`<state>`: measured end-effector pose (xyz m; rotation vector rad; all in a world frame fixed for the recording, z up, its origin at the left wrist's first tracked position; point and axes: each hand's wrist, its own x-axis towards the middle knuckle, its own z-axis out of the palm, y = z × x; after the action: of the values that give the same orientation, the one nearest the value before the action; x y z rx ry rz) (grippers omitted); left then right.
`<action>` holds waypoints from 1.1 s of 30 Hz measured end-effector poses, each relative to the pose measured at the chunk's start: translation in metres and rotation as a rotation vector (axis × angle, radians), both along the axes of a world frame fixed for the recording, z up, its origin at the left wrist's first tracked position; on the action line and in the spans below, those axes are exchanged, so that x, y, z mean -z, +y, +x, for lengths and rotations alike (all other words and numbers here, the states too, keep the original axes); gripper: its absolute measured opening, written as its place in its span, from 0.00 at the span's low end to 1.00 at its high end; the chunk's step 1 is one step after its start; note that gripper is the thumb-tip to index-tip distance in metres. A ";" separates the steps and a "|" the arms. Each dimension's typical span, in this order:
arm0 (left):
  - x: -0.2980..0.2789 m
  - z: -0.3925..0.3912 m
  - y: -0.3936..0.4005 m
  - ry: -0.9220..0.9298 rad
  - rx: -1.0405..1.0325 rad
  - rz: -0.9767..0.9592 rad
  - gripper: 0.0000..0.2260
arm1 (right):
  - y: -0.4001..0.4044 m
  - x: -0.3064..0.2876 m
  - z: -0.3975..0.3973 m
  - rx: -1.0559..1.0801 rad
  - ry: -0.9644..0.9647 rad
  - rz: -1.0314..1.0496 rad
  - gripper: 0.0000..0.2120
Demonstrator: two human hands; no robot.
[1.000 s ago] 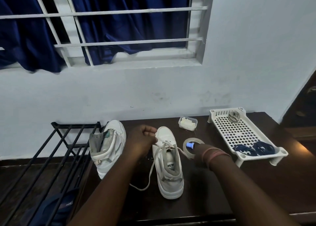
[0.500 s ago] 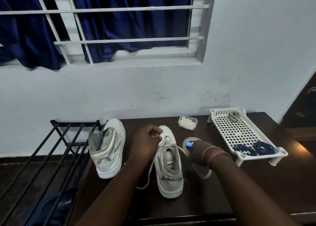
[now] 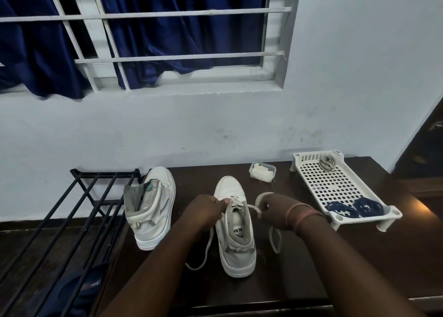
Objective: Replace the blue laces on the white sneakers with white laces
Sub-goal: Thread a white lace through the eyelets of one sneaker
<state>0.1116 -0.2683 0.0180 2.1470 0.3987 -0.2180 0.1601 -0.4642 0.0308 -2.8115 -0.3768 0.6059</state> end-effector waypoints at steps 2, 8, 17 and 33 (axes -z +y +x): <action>0.001 0.001 0.003 -0.017 -0.007 -0.009 0.18 | 0.003 0.001 0.000 0.035 -0.030 0.182 0.06; 0.000 0.003 0.010 -0.076 -0.133 -0.070 0.12 | -0.001 -0.002 -0.005 0.110 0.070 0.314 0.14; -0.014 0.000 0.033 -0.053 -0.090 0.197 0.12 | -0.009 -0.026 0.000 0.122 0.103 0.069 0.17; -0.036 -0.014 0.021 0.019 -0.110 0.002 0.11 | 0.006 -0.038 -0.021 0.313 0.329 0.507 0.11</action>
<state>0.0976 -0.2473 0.0539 2.1196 0.5269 -0.1760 0.1396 -0.4584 0.0687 -2.1791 -0.0158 0.7571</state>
